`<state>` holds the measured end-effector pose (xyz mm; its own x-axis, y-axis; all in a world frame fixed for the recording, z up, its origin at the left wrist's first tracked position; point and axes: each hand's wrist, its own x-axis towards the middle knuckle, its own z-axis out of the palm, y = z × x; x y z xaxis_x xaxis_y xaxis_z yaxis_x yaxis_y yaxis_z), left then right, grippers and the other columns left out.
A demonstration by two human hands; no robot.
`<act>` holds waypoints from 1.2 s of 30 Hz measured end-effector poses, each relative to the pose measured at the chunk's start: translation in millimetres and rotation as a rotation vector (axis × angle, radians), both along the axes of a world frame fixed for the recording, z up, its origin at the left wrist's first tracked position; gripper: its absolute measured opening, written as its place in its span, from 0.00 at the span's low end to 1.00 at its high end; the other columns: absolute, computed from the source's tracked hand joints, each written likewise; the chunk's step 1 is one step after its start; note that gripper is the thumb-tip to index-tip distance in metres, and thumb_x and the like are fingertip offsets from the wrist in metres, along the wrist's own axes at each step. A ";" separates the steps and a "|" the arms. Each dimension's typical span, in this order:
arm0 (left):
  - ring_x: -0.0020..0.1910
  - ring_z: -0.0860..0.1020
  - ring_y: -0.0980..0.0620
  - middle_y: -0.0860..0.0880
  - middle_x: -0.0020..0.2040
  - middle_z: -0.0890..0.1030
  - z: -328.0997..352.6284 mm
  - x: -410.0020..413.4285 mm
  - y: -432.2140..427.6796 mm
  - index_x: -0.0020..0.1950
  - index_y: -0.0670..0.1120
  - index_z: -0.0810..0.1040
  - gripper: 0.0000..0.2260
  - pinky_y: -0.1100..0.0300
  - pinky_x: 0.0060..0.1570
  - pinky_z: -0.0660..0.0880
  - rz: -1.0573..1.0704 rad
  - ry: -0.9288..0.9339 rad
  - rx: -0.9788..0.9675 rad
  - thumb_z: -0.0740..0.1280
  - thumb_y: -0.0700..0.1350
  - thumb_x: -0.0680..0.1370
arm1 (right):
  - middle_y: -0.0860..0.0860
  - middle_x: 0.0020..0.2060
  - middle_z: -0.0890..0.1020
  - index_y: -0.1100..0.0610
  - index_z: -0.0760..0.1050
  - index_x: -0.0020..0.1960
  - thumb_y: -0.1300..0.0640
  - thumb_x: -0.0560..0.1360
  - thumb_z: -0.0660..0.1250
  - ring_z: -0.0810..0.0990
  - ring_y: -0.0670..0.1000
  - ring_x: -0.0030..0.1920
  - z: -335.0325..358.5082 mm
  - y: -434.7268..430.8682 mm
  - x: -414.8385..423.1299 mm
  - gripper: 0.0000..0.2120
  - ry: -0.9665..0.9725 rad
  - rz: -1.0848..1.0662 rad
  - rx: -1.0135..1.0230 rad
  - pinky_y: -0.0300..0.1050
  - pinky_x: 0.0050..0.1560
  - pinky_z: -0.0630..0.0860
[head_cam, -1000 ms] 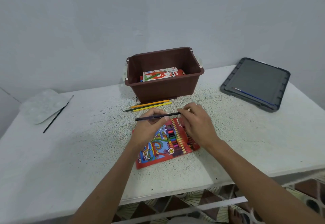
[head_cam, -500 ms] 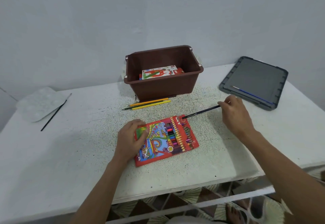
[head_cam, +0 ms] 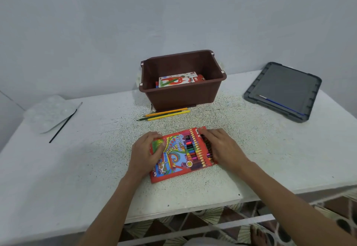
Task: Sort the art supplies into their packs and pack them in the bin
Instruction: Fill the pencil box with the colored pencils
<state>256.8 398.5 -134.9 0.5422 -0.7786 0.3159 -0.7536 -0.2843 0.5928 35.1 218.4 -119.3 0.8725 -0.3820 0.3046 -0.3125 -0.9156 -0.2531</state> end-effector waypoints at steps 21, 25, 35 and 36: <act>0.64 0.70 0.43 0.43 0.64 0.73 22.2 24.1 -39.8 0.72 0.46 0.69 0.20 0.45 0.63 0.65 0.124 -0.322 0.359 0.60 0.51 0.82 | 0.56 0.58 0.79 0.58 0.66 0.73 0.57 0.80 0.58 0.73 0.52 0.59 -2.0 8.4 -6.1 0.21 -0.142 -0.040 0.208 0.46 0.52 0.74; 0.62 0.72 0.43 0.44 0.62 0.75 24.9 25.6 -41.8 0.67 0.47 0.76 0.15 0.45 0.59 0.68 0.108 -0.315 0.356 0.63 0.48 0.81 | 0.56 0.58 0.79 0.58 0.66 0.73 0.57 0.80 0.59 0.73 0.53 0.59 -2.1 7.6 -5.9 0.22 -0.134 -0.031 0.200 0.49 0.53 0.76; 0.52 0.78 0.46 0.49 0.53 0.82 34.4 20.5 -48.0 0.57 0.48 0.78 0.07 0.49 0.50 0.75 0.070 -0.340 0.292 0.65 0.45 0.80 | 0.53 0.65 0.74 0.53 0.61 0.75 0.51 0.81 0.54 0.71 0.50 0.62 -3.9 7.8 -6.0 0.23 -0.143 -0.040 0.233 0.45 0.57 0.73; 0.51 0.78 0.46 0.48 0.52 0.81 34.5 18.1 -47.5 0.59 0.47 0.78 0.09 0.49 0.49 0.76 0.048 -0.331 0.242 0.66 0.44 0.79 | 0.53 0.66 0.73 0.52 0.60 0.75 0.52 0.81 0.55 0.71 0.50 0.63 -4.2 7.9 -6.1 0.23 -0.145 -0.050 0.245 0.46 0.58 0.73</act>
<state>274.9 351.0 -100.4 0.4791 -0.8285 0.2899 -0.8750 -0.4249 0.2320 28.9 226.3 -123.5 0.8049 -0.5011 0.3179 -0.3003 -0.8059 -0.5102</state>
